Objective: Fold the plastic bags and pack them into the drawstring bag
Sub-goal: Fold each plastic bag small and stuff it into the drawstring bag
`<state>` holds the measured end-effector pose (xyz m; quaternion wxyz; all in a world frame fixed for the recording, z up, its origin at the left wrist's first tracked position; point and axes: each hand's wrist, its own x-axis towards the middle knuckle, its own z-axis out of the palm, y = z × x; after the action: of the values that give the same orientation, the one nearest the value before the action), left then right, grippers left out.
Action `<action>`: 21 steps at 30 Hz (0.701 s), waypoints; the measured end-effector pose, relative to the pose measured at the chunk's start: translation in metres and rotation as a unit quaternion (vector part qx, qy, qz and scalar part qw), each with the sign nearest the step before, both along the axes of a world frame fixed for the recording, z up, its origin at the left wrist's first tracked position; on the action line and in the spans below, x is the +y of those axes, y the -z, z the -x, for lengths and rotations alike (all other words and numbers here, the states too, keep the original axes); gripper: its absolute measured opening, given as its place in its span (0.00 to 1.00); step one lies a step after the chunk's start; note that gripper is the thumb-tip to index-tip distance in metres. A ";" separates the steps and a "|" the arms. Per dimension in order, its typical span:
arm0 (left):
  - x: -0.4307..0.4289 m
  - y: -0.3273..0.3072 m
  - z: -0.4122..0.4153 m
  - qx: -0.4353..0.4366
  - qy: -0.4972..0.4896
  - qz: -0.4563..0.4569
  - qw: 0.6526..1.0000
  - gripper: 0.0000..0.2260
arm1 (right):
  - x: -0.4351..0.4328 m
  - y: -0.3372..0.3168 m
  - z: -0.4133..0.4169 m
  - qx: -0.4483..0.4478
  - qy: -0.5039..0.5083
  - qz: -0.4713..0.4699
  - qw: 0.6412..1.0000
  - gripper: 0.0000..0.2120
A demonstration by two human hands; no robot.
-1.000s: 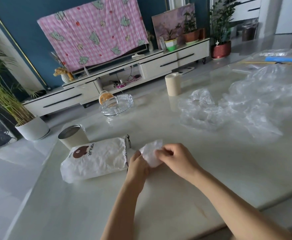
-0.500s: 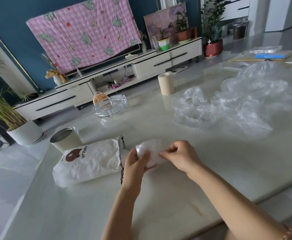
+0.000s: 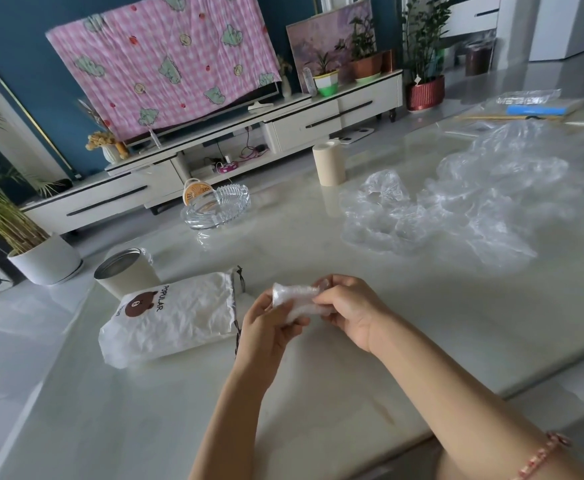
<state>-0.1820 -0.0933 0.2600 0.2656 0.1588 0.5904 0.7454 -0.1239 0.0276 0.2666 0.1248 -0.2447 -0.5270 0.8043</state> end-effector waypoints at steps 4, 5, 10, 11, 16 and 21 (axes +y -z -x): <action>0.002 0.000 0.001 -0.057 -0.022 -0.035 0.998 0.11 | -0.001 0.001 0.002 -0.012 0.006 -0.029 1.000 0.20; 0.003 0.000 0.001 -0.062 -0.031 -0.040 0.997 0.12 | 0.000 0.001 0.001 -0.016 0.003 -0.047 0.999 0.21; 0.004 0.001 0.002 -0.115 -0.044 -0.092 0.988 0.14 | -0.002 -0.003 -0.003 -0.026 0.011 -0.192 0.981 0.23; 0.004 0.002 0.002 -0.095 -0.046 -0.074 0.992 0.14 | -0.001 -0.002 -0.003 -0.025 0.012 -0.204 0.979 0.22; 0.002 0.007 0.005 0.029 -0.108 -0.014 0.994 0.13 | 0.000 -0.007 -0.008 -0.054 -0.043 -0.193 0.979 0.20; -0.002 0.009 0.008 0.100 -0.106 0.011 0.989 0.10 | 0.010 -0.010 -0.010 -0.081 0.106 -0.283 0.950 0.14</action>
<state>-0.1903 -0.0952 0.2508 0.1263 0.1657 0.6357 0.7433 -0.1136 0.0376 0.2769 0.2304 -0.3177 -0.7123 0.5819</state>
